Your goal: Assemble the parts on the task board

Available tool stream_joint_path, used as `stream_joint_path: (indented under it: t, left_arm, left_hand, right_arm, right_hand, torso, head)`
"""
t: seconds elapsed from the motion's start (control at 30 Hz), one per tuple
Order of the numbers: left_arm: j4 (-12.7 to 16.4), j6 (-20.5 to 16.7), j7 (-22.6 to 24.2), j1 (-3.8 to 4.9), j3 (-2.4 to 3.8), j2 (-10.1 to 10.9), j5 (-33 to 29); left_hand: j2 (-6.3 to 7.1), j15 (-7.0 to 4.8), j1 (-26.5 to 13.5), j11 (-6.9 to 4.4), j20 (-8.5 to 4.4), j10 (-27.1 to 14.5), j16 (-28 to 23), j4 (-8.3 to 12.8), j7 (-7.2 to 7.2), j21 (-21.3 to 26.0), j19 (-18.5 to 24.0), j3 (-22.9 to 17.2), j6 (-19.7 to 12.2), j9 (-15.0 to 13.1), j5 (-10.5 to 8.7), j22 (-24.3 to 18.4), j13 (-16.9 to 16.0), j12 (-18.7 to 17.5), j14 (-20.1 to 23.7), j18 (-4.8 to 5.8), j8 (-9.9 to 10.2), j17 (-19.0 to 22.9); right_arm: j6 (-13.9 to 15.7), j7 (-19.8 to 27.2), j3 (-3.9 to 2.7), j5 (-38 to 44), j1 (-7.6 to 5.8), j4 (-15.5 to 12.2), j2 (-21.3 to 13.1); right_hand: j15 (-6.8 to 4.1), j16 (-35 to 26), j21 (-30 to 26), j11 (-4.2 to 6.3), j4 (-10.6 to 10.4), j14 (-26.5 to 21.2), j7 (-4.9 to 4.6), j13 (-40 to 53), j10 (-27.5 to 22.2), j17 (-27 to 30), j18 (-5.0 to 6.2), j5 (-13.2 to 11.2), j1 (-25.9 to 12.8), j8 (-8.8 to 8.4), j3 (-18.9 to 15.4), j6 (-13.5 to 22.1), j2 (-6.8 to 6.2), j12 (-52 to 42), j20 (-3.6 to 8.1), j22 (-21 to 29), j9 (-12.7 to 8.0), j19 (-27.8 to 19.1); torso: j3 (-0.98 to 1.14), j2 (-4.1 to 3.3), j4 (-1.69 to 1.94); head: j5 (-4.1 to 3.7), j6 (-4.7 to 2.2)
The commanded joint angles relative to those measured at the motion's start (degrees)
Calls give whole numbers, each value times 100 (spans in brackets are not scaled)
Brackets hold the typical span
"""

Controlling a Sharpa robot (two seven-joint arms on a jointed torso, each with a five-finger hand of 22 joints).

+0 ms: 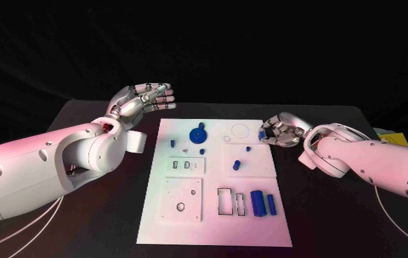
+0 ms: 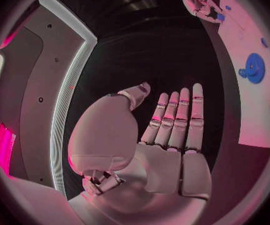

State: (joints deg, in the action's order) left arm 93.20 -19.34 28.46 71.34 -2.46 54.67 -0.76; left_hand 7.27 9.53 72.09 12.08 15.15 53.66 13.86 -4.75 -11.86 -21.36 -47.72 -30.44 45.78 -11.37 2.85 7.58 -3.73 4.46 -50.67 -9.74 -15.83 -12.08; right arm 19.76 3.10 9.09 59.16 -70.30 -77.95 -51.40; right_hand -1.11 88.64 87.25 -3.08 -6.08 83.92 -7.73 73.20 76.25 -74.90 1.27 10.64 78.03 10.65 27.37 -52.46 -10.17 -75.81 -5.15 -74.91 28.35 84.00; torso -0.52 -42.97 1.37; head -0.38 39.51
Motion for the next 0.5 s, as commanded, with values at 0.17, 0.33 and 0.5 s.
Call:
stream_joint_path:
  t: [0.17,0.33,0.5]
  left_arm:
    - [6,101,22,2,3,2,-10]
    - [4,113,7,2,3,-1,-10]
    - [-4,116,-10,2,3,2,-10]
  left_hand:
    - [9,23,18,28,19,-3,-23,13,-362,33,35,17,-28,9,1,-6,-4,-38,16,-65,28,-6]
    - [9,23,18,28,19,-3,-23,13,-362,33,35,17,-28,9,1,-6,-4,-38,16,-65,28,-6]
    - [7,25,11,30,20,-6,-28,7,-364,34,36,20,-30,10,1,-8,-4,-42,18,-65,31,-7]
  right_arm:
    - [66,-41,1,82,9,-23,15]
    - [133,-19,1,85,10,-38,23]
    - [305,52,1,80,10,-60,9]
  right_hand:
    - [16,25,30,24,3,535,34,32,51,-1201,-47,12,-18,72,35,-129,96,-60,-18,-1278,30,395]
    - [-18,27,37,65,18,537,85,55,76,-1207,-49,10,-26,154,47,-259,142,-77,6,-1287,68,402]
    - [-57,26,65,111,28,537,139,98,123,-1208,-58,21,-32,234,66,-358,222,-110,39,-1316,110,426]
  torso:
    - [-3,-2,5]
    - [-3,0,-3]
    - [0,3,-3]
  head:
    - [10,15]
    - [7,17]
    - [-1,21]
